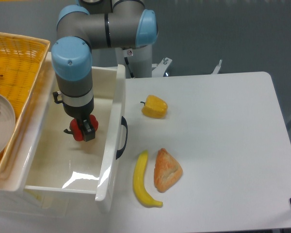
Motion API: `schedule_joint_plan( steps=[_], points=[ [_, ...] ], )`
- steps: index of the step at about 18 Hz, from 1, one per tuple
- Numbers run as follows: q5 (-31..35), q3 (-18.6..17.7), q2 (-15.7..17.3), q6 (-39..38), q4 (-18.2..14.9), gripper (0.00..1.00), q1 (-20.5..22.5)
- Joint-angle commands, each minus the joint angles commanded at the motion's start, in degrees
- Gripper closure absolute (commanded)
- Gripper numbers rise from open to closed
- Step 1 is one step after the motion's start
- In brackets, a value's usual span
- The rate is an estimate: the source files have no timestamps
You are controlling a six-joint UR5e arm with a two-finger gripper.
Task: Place the red pepper in the upper white drawer
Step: 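Lower the red pepper down into the white drawer, then open the gripper to release the red pepper in the drawer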
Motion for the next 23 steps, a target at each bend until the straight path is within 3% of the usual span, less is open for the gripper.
schedule_joint_plan(
  steps=[8, 15, 23],
  points=[
    [-0.09, 0.09, 0.26, 0.09, 0.18, 0.06, 0.09],
    [-0.61, 0.88, 0.88, -0.35, 1.41, 0.05, 0.61],
    [-5.17, 1.76, 4.83, -0.44, 3.07, 0.05, 4.04]
  ],
)
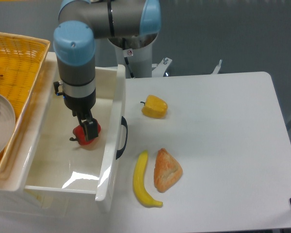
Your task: Place the red pepper in the upper white drawer
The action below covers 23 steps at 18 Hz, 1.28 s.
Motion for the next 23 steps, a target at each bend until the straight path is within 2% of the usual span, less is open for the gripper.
schedule_joint_plan(
  steps=[4, 7, 9, 12, 19, 22, 23],
  points=[
    [-2.47, 1.23, 1.58, -1.58, 0.62, 0.01, 2.11],
    [-4.31, 1.76, 2.64, -6.84, 2.54, 0.01, 3.69],
    [-5.02, 1.76, 2.82, -8.87, 4.3, 0.0, 5.53],
    [-5.11, 1.93, 2.82, -10.36, 4.66, 0.0, 9.22],
    [-5.2, -1.57, 2.73, -15.11, 4.57, 0.0, 19.77],
    [-4.76, -2.81, 1.77, -13.89, 5.1, 0.0, 22.58],
    [-4.76, -2.81, 0.55, -12.67, 5.54, 0.0, 23.9]
  ],
)
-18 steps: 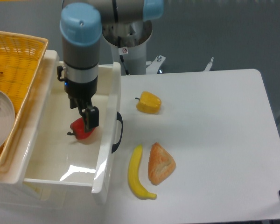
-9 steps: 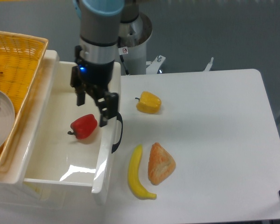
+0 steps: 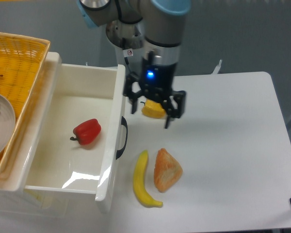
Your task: Place the red pepper in the upper white drawer
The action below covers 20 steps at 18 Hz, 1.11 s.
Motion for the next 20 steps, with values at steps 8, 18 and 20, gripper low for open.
schedule_joint_plan(
  steps=[8, 18, 20],
  points=[
    [7.99, 0.62, -8.18, 11.58, 2.46, 0.0, 6.51],
    [14.67, 0.0, -13.81, 31.98, 2.55, 0.0, 10.74],
    [14.94, 0.0, -14.51, 34.81, 2.47, 0.0, 10.74]
  ],
)
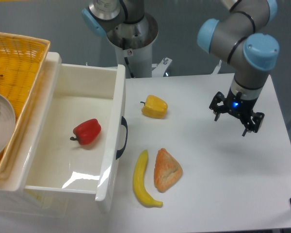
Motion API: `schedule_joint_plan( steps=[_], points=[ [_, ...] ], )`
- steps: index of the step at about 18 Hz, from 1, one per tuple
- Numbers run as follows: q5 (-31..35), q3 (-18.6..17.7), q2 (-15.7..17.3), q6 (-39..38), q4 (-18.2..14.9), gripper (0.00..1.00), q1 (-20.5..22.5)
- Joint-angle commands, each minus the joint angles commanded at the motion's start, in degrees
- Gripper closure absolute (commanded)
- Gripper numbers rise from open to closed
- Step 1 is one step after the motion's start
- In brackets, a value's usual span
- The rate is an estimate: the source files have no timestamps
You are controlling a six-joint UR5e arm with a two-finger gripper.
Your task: Place the red pepper in the upper white drawer
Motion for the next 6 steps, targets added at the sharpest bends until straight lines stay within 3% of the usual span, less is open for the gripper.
schedule_joint_plan(
  steps=[6],
  points=[
    [2.11, 0.18, -2.2, 0.27, -0.09, 0.0, 0.09]
  ],
)
